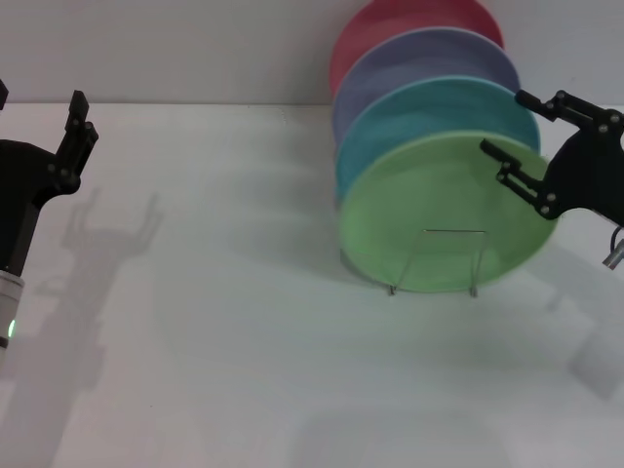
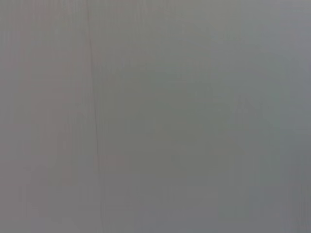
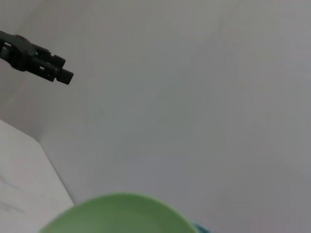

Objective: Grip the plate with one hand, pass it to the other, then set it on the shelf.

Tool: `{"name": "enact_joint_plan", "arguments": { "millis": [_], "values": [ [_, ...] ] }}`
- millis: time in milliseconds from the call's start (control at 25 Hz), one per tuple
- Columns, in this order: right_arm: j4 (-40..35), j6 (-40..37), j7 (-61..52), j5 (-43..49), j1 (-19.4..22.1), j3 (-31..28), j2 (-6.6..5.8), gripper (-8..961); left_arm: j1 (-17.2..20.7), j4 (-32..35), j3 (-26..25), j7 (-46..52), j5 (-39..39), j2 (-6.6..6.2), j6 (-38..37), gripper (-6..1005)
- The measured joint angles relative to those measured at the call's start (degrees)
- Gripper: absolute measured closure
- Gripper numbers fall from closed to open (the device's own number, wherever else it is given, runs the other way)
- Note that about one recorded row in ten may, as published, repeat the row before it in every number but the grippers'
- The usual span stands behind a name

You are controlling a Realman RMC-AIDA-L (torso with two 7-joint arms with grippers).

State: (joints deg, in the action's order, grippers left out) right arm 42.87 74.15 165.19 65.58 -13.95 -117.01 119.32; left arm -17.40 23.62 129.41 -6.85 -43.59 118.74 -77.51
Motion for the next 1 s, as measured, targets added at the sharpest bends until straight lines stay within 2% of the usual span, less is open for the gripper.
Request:
{"name": "enact_joint_plan", "arguments": {
  "millis": [80,360,720,840,880,920,1000],
  "values": [
    [-0.3,0.0,0.0,0.1,-0.2,0.5,-0.01,440,0.0,0.1,0.1,0.0,0.0,0.0,0.0,193],
    [-0.3,1.1,0.0,0.1,0.1,2.5,-0.05,356,0.3,0.1,0.1,0.0,0.0,0.0,-0.4,193],
    [0.4,4.0,0.0,-2.8,1.9,1.9,0.16,271,0.3,0.0,0.1,0.0,0.0,0.0,-0.3,193],
    [1.3,5.5,0.1,-6.7,3.1,1.6,0.24,242,0.3,0.0,0.1,0.0,0.0,0.0,-0.1,193],
    [0.9,6.7,0.1,-12.6,3.9,0.7,0.41,233,0.4,-0.1,0.0,0.0,0.0,0.0,-0.1,193],
    [0.9,6.7,0.1,-12.6,3.9,0.7,0.41,223,0.4,-0.1,0.0,0.0,0.0,0.0,-0.1,193],
    [-1.8,8.2,0.3,-21.9,4.2,-0.5,0.53,194,0.8,-0.1,0.0,-0.1,0.0,0.0,-0.4,193]
  ]
}}
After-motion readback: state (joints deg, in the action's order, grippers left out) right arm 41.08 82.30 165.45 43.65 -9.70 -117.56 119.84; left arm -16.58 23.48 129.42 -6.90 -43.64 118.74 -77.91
